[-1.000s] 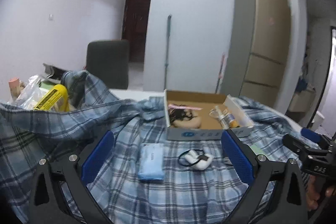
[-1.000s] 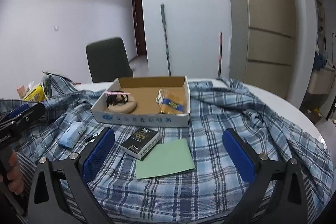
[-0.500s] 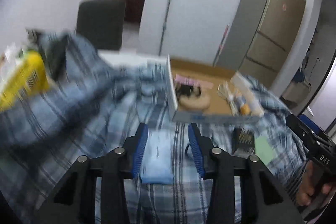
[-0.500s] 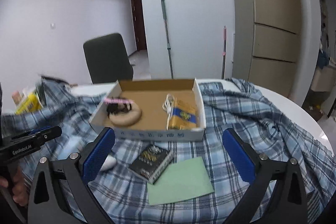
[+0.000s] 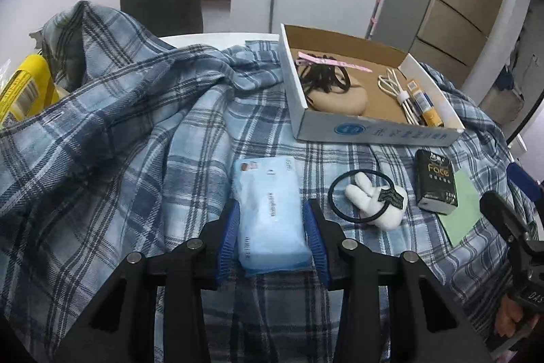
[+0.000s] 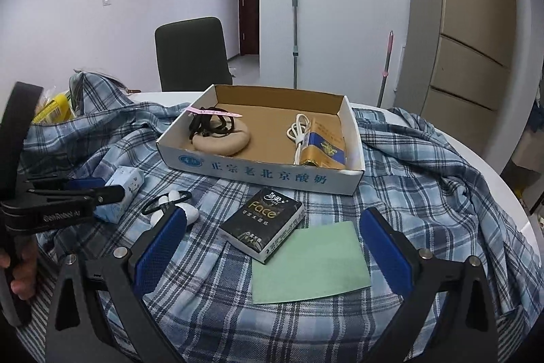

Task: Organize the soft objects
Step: 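Grasp the Babycare wipes pack with the left tool while the right tool grasps the white earbuds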

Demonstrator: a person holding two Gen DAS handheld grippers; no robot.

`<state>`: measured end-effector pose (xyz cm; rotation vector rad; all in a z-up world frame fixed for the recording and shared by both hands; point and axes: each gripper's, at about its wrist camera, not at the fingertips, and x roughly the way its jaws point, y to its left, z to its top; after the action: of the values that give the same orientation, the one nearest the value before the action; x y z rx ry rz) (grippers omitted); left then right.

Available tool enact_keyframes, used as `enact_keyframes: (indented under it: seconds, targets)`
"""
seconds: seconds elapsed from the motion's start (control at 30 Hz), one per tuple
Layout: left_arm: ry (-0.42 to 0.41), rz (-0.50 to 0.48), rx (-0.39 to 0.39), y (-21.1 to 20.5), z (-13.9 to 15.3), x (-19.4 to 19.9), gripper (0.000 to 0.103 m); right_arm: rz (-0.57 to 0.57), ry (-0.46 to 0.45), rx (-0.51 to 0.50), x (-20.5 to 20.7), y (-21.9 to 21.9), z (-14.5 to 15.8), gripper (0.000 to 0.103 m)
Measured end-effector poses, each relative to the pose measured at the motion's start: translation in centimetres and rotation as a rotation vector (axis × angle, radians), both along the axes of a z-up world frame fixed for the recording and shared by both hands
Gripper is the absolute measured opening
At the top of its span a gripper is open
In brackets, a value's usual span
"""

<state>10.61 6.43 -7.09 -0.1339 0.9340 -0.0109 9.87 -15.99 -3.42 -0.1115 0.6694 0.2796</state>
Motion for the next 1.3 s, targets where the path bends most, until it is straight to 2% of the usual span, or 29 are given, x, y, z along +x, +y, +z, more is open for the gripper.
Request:
enact_keyframes:
  seconds: [0.1, 0.27, 0.37, 0.47, 0.53, 0.7, 0.8, 0.9, 1.03, 1.1, 1.27, 1.3]
  targets:
    - [-0.019, 0.007, -0.007, 0.2, 0.3, -0.3, 0.042, -0.007, 0.006, 0.003, 0.1, -0.2, -0.1, 0.102]
    - [0.052, 0.013, -0.005, 0.4, -0.8, 0.6, 0.042, -0.002, 0.007, -0.001, 0.0, -0.1, -0.1, 0.102]
    - [0.050, 0.010, -0.002, 0.3, -0.8, 0.5, 0.042, 0.004, 0.004, -0.007, 0.0, 0.0, -0.2, 0.102]
    - [0.046, -0.001, 0.027, -0.3, -0.9, 0.5, 0.033, 0.003, 0.003, -0.007, 0.0, 0.1, -0.2, 0.102]
    - [-0.008, -0.019, 0.035, -0.7, -0.2, -0.1, 0.033, -0.002, 0.004, 0.001, 0.0, -0.1, -0.1, 0.101]
    - [-0.353, -0.075, 0.066, -2.2, 4.1, -4.7, 0.033, -0.006, 0.015, 0.033, 0.2, -0.6, 0.0, 0.097]
    - [-0.472, -0.088, 0.066, -2.7, 5.2, -6.2, 0.033, 0.044, 0.032, 0.046, 0.4, 0.1, 0.1, 0.090]
    - [-0.500, -0.084, 0.044, -2.6, 5.5, -6.3, 0.033, 0.111, 0.076, 0.029, 0.6, 1.7, 0.1, 0.081]
    - [-0.493, -0.057, 0.022, -1.9, 5.6, -6.2, 0.033, 0.206, 0.163, 0.023, 1.3, 4.1, -0.5, 0.076]
    - [-0.491, -0.048, 0.012, -1.5, 5.6, -6.2, 0.033, 0.242, 0.194, 0.009, 1.6, 5.4, -1.0, 0.069]
    - [-0.492, -0.040, 0.013, -1.2, 5.4, -6.5, 0.033, 0.302, 0.218, -0.038, 2.4, 7.7, -2.2, 0.058]
    - [-0.492, -0.041, 0.015, -1.2, 5.4, -6.5, 0.033, 0.305, 0.226, -0.048, 2.6, 8.0, -2.6, 0.052]
